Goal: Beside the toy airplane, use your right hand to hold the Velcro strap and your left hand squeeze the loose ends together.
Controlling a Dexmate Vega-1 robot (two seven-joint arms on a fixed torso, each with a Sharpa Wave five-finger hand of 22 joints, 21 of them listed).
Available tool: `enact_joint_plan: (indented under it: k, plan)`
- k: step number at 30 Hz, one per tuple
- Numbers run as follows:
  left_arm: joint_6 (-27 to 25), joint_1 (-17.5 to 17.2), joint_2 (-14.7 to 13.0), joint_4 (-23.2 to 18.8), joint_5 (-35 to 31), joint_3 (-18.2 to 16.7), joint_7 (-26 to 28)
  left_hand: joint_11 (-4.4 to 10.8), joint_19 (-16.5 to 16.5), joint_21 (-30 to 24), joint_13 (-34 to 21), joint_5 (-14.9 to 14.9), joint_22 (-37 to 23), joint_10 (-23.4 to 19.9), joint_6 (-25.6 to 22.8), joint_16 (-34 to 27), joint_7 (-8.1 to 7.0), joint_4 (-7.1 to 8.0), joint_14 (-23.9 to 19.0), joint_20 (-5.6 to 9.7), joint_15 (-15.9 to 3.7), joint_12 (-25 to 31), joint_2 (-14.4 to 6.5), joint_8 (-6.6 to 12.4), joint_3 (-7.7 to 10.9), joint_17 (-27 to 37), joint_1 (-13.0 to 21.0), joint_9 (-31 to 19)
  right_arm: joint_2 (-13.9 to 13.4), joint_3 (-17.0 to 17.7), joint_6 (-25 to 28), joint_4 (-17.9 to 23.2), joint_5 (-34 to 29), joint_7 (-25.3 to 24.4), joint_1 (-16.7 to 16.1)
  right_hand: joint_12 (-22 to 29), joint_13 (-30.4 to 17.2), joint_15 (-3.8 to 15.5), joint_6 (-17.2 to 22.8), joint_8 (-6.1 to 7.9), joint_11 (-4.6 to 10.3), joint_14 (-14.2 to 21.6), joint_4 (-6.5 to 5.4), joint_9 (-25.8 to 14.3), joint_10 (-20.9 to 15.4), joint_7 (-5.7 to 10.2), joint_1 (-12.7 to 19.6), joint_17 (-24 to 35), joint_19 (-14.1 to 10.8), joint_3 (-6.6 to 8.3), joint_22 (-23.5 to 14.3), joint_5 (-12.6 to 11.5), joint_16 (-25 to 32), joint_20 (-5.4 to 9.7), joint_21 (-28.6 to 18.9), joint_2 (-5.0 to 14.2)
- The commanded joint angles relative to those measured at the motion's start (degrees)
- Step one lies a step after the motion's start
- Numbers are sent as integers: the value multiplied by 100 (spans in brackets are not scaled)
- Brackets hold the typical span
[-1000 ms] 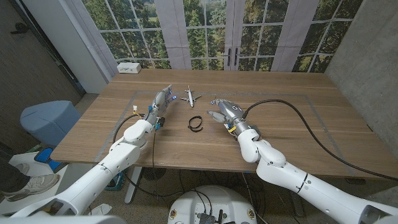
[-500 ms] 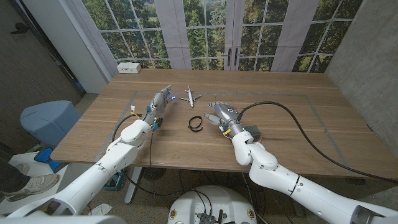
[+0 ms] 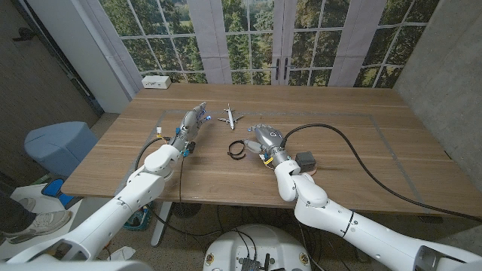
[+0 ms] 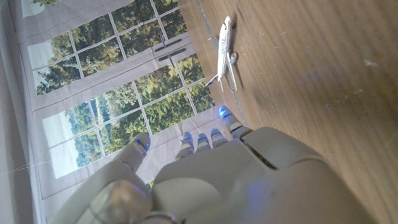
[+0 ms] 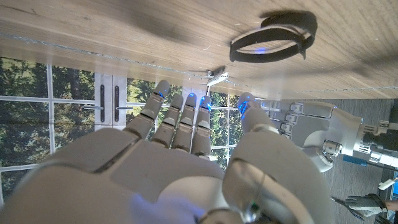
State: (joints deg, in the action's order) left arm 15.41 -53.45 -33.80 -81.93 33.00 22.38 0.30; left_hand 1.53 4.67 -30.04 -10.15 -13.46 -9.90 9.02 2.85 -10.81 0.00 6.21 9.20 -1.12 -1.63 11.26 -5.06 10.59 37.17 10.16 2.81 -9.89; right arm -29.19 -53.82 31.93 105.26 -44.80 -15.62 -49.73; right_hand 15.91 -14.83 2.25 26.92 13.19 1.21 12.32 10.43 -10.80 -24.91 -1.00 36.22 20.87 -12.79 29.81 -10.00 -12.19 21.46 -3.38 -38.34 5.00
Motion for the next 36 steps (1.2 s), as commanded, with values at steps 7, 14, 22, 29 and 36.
enact_joint_plan:
  k: [7,14,22,29,36]
  plan:
    - [73,9,26,38,-2,3,-31,5,-25,23,0,-19,-14,-30,-26,-14,10,-9,-43,-17,0,11,-248,10,16,3,-79,2,226,-243,200,-284,-242,-187,119,97,-107,181,201,79,49,103,33,-37,-162,37,238,24,-80,-62,-9,103,74,-36,46,-103]
    - [79,-5,36,13,-18,10,-5,5,-31,36,0,-20,-15,-34,-31,-9,18,-11,-44,-20,6,8,-254,6,20,2,-78,2,305,-321,215,-426,-278,-232,194,153,-181,217,299,110,104,148,17,-45,-254,76,370,29,-74,-133,-9,177,109,-59,89,-231]
    - [53,-59,30,-19,-3,-18,68,7,-34,50,1,-21,-15,-46,-33,-6,16,-13,-47,-22,10,9,-257,1,24,2,-79,2,386,-428,242,-611,-290,-171,311,162,-218,192,309,106,87,152,-32,-50,-256,58,360,42,-50,-205,-11,208,126,-94,120,-295]
    - [44,-63,32,-7,7,-20,69,-1,-38,65,1,-21,-15,-45,-32,-3,6,-15,-51,-23,9,4,-258,-4,26,2,-80,1,427,-502,236,-717,-264,-89,409,171,-265,169,321,97,59,136,-129,-58,-252,39,255,73,-25,-313,-16,237,147,-114,157,-326]
    - [62,-66,30,3,5,-29,72,-2,-40,79,1,-22,-16,-41,-36,2,3,-17,-48,-20,12,-1,-260,-6,29,1,-81,1,517,-589,281,-860,-274,-88,491,184,-297,207,357,102,60,168,-148,-61,-269,41,235,92,-31,-359,-17,235,178,-118,174,-327]
